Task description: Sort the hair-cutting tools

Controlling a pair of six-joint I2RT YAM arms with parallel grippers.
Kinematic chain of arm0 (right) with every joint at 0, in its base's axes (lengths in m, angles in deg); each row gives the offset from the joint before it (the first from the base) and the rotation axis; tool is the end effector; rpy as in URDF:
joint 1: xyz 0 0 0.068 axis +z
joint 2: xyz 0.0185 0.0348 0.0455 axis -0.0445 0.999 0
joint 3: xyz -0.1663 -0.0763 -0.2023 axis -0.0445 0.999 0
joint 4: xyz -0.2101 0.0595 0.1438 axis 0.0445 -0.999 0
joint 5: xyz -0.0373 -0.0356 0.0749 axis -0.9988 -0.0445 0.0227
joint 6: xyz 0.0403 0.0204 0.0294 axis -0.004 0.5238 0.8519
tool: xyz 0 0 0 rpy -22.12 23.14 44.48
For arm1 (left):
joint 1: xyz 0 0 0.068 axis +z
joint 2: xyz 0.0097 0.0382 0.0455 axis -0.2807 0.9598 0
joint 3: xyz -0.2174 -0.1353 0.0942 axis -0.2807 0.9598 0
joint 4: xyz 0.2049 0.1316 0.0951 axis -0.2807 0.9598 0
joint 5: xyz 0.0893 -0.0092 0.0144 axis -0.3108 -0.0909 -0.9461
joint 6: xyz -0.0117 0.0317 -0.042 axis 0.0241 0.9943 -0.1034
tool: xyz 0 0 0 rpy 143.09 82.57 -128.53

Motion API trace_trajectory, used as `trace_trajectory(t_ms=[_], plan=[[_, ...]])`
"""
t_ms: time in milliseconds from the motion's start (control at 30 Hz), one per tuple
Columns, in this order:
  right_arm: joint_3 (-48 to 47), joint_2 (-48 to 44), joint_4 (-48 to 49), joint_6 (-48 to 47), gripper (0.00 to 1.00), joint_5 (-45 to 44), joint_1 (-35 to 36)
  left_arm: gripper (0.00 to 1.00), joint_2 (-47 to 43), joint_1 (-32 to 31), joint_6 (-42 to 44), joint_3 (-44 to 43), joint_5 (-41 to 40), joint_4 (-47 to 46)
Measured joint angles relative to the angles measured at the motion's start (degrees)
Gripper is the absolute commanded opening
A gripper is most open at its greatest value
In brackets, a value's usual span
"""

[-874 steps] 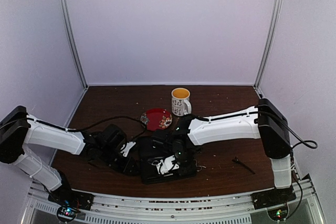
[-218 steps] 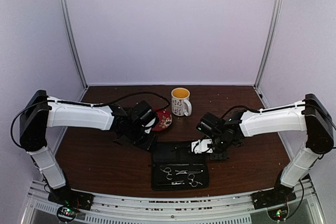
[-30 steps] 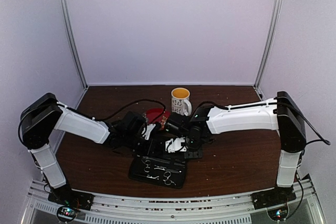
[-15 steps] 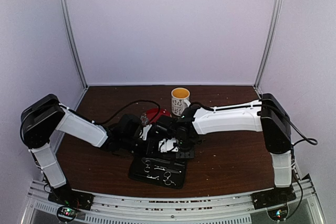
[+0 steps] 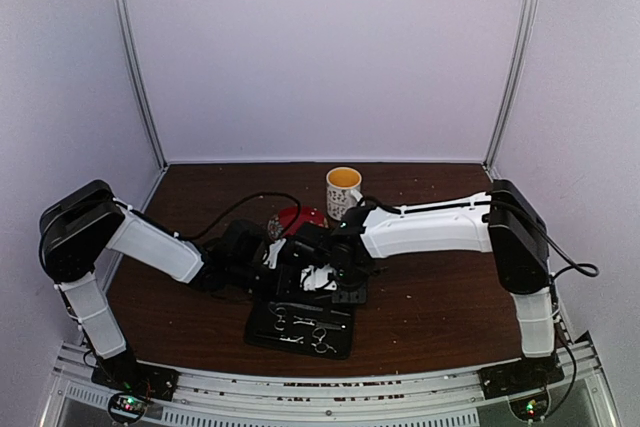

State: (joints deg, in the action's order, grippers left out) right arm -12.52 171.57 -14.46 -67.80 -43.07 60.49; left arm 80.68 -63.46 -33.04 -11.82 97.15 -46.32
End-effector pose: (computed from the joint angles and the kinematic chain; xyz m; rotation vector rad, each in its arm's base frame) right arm 0.1936 0.3648 0.1699 -1.9955 2.2095 -0.2328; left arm 0.2100 -0.2492 0.1184 0.2813 2.5863 -1.2568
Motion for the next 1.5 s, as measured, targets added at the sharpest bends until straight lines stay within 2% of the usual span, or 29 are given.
trace_trajectory(t_ms=[600,1167,1500], plan=[[11.0,-11.0,9.1,-3.9,0.28,4.3,-0.2,0.00,0.0,0.3,-0.2,0.2,0.8,-0.5],[15.1,-11.4,12.8,-4.9,0.29,9.0,-0.7,0.00,0.0,0.5,-0.2,0.2,1.2,-0.5],[22.6,-20.4,13.0,-2.2,0.30,12.8,-1.3,0.00,0.0,0.5,-0.2,0.2,1.3,-0.4]])
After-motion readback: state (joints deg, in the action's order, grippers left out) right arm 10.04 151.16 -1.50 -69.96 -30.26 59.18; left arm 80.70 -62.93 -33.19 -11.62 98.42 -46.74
